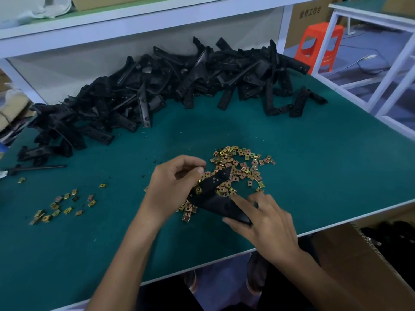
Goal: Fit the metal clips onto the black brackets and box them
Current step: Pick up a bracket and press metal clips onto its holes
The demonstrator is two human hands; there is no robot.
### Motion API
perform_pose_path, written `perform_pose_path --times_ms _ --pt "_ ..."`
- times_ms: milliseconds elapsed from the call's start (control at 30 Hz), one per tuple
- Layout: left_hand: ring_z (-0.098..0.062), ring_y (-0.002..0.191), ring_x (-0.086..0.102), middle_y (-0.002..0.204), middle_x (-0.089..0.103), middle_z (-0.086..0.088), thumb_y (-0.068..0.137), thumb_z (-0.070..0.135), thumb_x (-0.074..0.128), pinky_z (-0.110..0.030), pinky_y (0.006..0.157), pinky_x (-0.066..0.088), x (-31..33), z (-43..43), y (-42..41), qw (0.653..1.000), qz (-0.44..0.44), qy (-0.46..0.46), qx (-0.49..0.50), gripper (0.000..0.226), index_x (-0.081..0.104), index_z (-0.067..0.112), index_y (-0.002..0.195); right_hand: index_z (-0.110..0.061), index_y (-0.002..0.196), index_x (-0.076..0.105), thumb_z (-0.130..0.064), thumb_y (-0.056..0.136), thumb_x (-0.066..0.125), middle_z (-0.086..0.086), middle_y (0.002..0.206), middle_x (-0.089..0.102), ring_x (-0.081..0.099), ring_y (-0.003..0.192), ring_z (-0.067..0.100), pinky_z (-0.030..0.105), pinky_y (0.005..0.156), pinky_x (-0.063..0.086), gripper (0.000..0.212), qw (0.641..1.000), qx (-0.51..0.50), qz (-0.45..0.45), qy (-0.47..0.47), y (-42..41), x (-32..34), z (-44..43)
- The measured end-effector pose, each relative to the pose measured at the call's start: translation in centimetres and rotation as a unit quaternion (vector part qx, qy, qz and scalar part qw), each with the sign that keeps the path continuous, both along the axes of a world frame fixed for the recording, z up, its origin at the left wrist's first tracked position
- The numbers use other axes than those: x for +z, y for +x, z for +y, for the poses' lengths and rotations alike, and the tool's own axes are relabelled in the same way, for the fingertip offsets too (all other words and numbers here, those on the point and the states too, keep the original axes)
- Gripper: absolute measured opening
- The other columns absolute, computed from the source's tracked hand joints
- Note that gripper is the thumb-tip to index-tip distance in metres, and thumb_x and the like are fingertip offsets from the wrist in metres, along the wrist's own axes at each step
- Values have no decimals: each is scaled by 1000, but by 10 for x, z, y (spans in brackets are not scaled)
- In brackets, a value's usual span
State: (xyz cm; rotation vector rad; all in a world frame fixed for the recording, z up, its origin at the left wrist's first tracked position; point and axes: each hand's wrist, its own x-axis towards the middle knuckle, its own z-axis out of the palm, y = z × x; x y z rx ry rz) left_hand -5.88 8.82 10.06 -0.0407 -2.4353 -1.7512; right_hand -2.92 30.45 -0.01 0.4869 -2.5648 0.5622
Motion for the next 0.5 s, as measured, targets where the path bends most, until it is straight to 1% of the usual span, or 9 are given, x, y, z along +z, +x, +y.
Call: perform_pose_path --times_ms 67,133,200,267,367,433,500 --pt "0 80 67 86 76 14 94 10 67 -11 74 50 0 2 -3 1000 -8 -12 -11 19 78 27 95 -29 118 73 -67 88 52 -2 92 59 59 81 19 23 50 33 53 1000 -1 -2 4 0 0 0" --pt "3 73 60 80 71 20 99 13 62 -9 70 46 -3 1 -5 999 -18 -20 -22 23 77 31 104 -30 117 73 -67 88 51 -3 92 58 57 81 17 23 52 30 52 1000 -3 -5 9 0 1 0" --pt "3 72 57 79 68 22 101 15 60 -11 70 45 -7 1 -6 999 -22 -23 -33 25 73 34 112 -31 118 73 -68 89 51 -4 92 57 55 82 16 22 52 29 52 1000 -5 -8 14 1 2 0" --pt "2 75 59 83 70 18 99 16 62 -12 71 46 -9 0 -7 999 -19 -19 -32 23 74 34 106 -31 118 72 -68 89 50 -4 92 57 55 82 16 23 53 29 52 1000 -3 -11 17 1 2 0" --pt "-2 76 62 81 72 11 93 19 72 -16 72 49 -11 -1 -10 999 -40 30 -21 12 76 29 89 -31 118 72 -67 89 50 -4 92 57 57 81 17 23 53 28 51 1000 -1 -11 17 1 3 0" --pt "-9 73 59 77 68 7 90 27 75 -24 72 48 -12 -3 -12 997 -55 52 -19 9 74 27 81 -30 117 73 -67 89 51 -4 91 57 57 80 17 22 53 28 51 1000 2 -9 15 1 4 0" --pt "-13 73 58 77 68 2 89 29 76 -31 74 47 -13 -4 -15 996 -64 53 -23 10 73 26 80 -30 117 73 -67 89 51 -4 90 57 57 79 17 22 54 28 52 1000 4 -7 12 2 5 0"
